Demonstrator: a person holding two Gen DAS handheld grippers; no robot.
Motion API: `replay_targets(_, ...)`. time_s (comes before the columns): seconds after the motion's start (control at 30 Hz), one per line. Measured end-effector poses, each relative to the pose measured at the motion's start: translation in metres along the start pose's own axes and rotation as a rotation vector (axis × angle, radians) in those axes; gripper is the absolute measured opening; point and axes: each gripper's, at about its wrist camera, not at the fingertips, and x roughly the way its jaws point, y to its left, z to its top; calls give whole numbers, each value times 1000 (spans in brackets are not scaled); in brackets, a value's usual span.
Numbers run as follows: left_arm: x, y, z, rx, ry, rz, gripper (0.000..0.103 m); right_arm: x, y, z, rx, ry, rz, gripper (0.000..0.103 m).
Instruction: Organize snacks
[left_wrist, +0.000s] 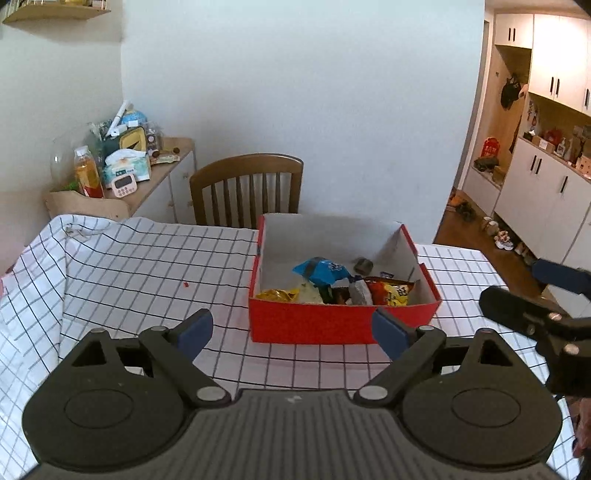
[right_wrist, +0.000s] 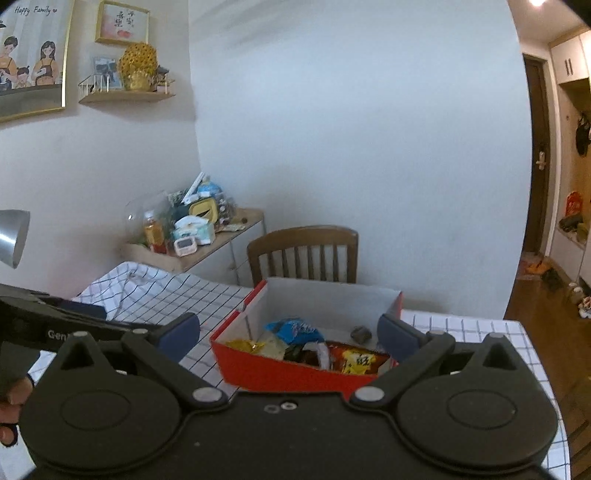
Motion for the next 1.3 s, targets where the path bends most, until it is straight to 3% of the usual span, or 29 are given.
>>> replay_targets(1.3, -20, -2, -6, -13, -33, -39, 93, 1, 1, -4, 61, 36, -69, 103)
